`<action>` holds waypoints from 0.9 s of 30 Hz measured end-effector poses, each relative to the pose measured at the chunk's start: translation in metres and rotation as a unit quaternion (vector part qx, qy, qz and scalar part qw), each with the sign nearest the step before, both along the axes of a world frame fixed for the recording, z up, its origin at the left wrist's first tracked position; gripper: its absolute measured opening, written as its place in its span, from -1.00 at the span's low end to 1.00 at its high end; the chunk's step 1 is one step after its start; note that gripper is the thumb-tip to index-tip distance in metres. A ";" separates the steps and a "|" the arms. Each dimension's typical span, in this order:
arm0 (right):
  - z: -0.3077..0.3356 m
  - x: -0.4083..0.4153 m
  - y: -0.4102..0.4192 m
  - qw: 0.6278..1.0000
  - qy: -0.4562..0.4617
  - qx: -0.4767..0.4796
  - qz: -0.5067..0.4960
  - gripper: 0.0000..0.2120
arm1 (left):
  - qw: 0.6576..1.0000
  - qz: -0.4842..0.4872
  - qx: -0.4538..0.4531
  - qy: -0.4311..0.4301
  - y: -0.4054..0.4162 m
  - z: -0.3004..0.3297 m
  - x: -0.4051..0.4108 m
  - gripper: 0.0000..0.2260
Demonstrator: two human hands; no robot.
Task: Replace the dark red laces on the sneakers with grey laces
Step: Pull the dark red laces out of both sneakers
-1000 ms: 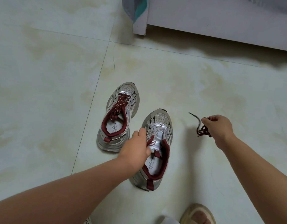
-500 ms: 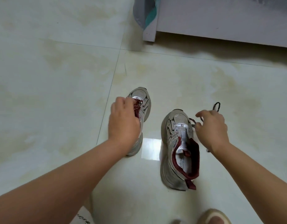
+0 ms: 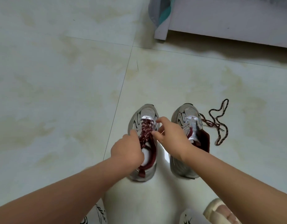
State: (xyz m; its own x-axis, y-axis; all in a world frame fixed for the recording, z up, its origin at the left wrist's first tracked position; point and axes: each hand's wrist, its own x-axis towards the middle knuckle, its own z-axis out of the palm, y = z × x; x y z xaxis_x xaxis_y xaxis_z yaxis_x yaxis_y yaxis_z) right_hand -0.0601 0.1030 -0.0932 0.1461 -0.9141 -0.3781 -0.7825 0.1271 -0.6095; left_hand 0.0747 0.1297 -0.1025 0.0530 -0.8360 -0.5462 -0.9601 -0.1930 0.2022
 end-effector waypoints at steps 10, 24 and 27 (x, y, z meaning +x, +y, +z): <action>-0.004 0.010 0.001 0.997 -0.057 0.042 -0.019 -0.92 | 0.970 -0.060 -0.086 0.219 0.012 -0.009 0.025 -0.70; 0.018 -0.002 -0.013 0.981 -0.178 0.056 -0.060 -0.81 | 0.958 -0.069 -0.102 0.259 0.002 -0.014 0.016 -0.91; 0.024 -0.002 -0.013 0.984 -0.170 0.028 -0.047 -0.82 | 0.959 -0.064 -0.098 0.258 0.000 -0.014 0.013 -0.92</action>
